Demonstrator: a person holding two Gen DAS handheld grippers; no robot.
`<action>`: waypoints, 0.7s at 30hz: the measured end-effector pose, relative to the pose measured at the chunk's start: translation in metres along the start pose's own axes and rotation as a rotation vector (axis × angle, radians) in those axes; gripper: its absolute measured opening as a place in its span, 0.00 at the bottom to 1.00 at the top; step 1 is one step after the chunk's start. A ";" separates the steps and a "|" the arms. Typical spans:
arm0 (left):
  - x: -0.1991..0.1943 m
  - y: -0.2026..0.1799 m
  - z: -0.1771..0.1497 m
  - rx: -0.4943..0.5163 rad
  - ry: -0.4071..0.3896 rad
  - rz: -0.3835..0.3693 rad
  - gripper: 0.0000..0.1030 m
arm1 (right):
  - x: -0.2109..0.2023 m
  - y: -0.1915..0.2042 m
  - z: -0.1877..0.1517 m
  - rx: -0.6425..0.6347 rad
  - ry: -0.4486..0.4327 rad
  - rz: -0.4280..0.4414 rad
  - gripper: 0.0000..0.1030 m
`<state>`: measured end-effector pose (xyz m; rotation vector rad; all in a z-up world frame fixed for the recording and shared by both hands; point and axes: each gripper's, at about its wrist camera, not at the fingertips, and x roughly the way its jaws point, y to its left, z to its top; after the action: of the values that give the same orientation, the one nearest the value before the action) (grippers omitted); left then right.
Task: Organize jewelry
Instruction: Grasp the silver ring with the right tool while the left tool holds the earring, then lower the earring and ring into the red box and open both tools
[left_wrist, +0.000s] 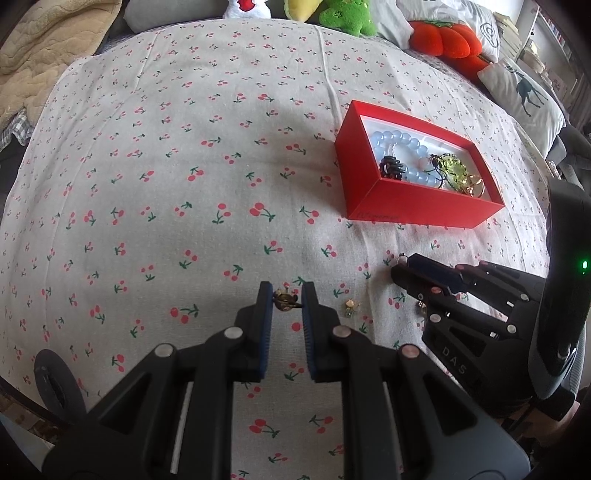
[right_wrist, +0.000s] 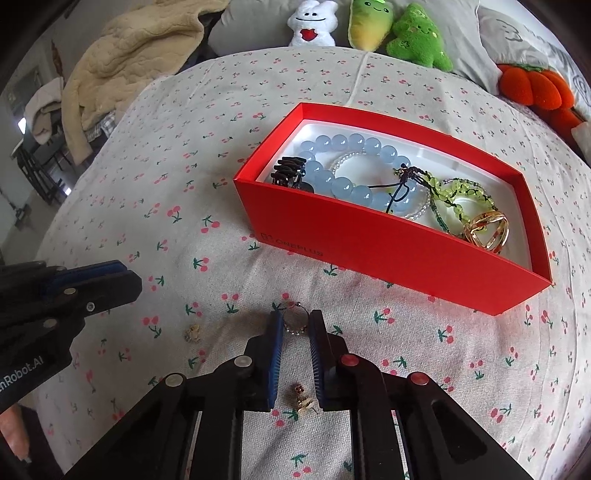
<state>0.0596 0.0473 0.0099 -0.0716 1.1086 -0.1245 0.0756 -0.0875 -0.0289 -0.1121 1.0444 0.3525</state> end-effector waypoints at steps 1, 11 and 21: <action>0.000 0.000 0.000 0.000 -0.001 0.000 0.17 | -0.002 -0.002 -0.001 0.006 0.003 0.000 0.14; -0.003 -0.012 0.002 0.019 -0.020 0.007 0.17 | -0.025 -0.019 -0.005 0.055 0.027 0.002 0.14; -0.011 -0.024 0.008 0.019 -0.049 -0.019 0.17 | -0.057 -0.043 -0.008 0.110 0.011 0.023 0.14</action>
<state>0.0608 0.0246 0.0264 -0.0676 1.0581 -0.1494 0.0578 -0.1430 0.0129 -0.0032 1.0748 0.3152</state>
